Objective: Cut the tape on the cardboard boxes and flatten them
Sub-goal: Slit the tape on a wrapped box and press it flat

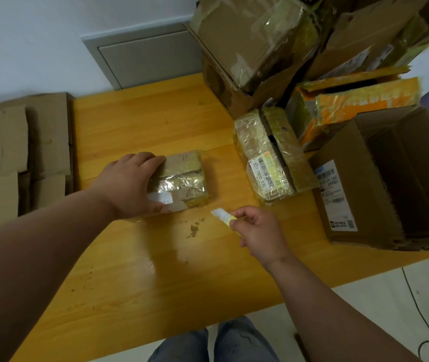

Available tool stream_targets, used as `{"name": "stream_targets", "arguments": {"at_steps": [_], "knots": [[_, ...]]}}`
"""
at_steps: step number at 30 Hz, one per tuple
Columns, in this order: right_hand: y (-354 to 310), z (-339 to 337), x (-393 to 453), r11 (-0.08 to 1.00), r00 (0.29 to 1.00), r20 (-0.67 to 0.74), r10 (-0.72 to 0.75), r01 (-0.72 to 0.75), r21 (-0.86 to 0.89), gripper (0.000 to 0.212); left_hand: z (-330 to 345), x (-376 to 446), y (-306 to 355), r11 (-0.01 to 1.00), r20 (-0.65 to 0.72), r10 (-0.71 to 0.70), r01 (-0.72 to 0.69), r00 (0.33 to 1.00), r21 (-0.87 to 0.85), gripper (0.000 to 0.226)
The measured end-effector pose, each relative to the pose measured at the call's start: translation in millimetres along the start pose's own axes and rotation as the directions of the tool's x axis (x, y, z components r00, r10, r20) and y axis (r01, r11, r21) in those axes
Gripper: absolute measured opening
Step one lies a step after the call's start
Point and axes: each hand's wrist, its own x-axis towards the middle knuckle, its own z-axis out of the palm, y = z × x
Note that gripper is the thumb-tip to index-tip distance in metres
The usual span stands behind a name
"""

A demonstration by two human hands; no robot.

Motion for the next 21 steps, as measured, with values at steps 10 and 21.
{"name": "stream_targets", "arguments": {"at_steps": [10,21], "knots": [[14,30,22,0.846,0.998,0.063,-0.020,0.051,-0.531,0.045,16,-29,-23,0.990,-0.094,-0.107,0.097,0.990,-0.099,0.107],[-40,52,25,0.538,0.897,0.005,-0.443,0.269,-0.799,0.045,9,-23,-40,0.946,-0.084,-0.286,0.267,0.955,-0.186,0.068]]}}
